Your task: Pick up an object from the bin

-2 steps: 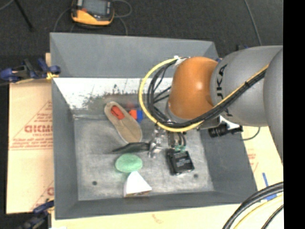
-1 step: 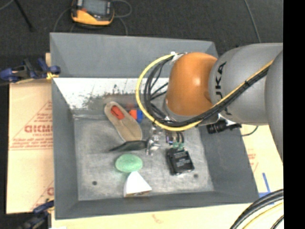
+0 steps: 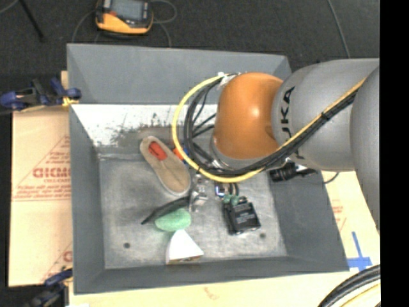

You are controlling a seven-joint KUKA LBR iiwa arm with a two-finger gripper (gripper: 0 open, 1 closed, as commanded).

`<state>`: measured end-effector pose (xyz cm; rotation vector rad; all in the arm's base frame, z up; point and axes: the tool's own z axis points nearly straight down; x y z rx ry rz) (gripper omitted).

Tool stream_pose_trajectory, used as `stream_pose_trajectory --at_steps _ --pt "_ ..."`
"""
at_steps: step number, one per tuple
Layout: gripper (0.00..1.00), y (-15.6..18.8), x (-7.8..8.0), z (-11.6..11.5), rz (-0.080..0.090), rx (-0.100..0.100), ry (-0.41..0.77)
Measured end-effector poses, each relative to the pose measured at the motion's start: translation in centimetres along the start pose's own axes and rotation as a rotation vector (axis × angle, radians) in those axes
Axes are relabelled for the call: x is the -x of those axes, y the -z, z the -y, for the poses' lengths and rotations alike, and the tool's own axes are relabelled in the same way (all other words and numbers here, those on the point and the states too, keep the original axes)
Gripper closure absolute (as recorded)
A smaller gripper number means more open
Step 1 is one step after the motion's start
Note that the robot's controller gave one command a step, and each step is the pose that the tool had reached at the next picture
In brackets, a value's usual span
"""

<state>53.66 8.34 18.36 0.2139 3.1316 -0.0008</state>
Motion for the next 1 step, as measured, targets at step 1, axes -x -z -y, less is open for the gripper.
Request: stream_pose_trajectory --at_steps 1 --pt "1.0 0.2 0.18 -0.81 0.001 0.002 -0.006"
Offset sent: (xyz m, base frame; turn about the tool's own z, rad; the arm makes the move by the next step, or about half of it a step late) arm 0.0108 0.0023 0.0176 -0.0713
